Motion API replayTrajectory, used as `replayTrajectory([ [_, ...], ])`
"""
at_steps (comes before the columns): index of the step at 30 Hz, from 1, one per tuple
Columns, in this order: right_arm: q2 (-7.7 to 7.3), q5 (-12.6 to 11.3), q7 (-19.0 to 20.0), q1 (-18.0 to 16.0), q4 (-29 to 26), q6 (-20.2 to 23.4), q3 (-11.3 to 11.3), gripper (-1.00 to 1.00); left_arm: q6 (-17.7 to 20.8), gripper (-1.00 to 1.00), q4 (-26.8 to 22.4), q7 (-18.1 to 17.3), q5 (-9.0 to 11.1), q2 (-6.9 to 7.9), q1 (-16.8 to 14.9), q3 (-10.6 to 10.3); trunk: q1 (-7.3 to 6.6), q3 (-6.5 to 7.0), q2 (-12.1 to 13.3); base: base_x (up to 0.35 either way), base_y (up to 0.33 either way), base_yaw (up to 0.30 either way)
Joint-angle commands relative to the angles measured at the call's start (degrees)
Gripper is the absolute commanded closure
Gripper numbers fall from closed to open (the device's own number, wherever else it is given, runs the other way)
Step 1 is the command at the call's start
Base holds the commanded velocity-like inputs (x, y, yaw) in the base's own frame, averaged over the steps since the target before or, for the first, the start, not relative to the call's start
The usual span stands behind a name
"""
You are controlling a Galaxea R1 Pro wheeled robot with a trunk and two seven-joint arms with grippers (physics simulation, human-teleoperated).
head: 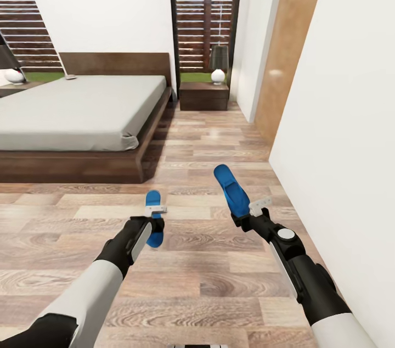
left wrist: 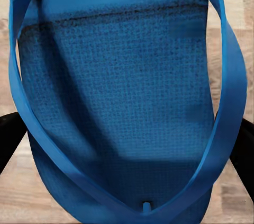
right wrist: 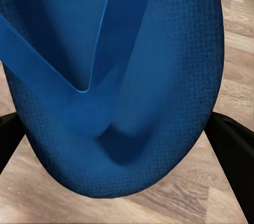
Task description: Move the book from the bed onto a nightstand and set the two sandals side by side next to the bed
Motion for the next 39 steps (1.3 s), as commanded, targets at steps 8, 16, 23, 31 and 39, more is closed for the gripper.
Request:
replayTrajectory([
  [8,-0.03,0.53,-0.01,-0.04,3.05,0.15,-0.15,1.0,-6.32,1.0,0.33,0.82,0.77,0.23,0.66,-0.15,0.02,-0.05,-0.02,0.331,0.0,0.0],
  [16,0.01,0.36,-0.73,-0.03,8.41,-0.94,-0.26,1.0,-7.95,1.0,0.33,0.58,0.66,0.06,1.8,-0.22,0.02,-0.05,-0.02,0.332,0.0,0.0],
  [23,-0.03,-3.76,-3.49,-0.04,15.95,-9.54,-0.47,1.0,-11.13,1.0,1.59,0.52,0.49,-0.41,2.11,-0.29,0.02,-0.05,-0.02,0.331,-0.026,0.0],
  [31,-0.03,-5.29,-5.39,-0.04,17.49,-11.29,-0.06,1.0,-11.53,1.0,2.27,0.43,0.48,-0.49,2.13,-0.4,0.02,-0.05,-0.02,0.327,-0.097,0.0],
  [39,-0.03,-5.31,-5.02,-0.04,19.23,-11.72,0.02,1.0,-11.37,1.0,2.55,0.35,0.48,-0.49,2.13,-0.49,0.02,-0.05,-0.02,0.324,-0.136,0.0],
])
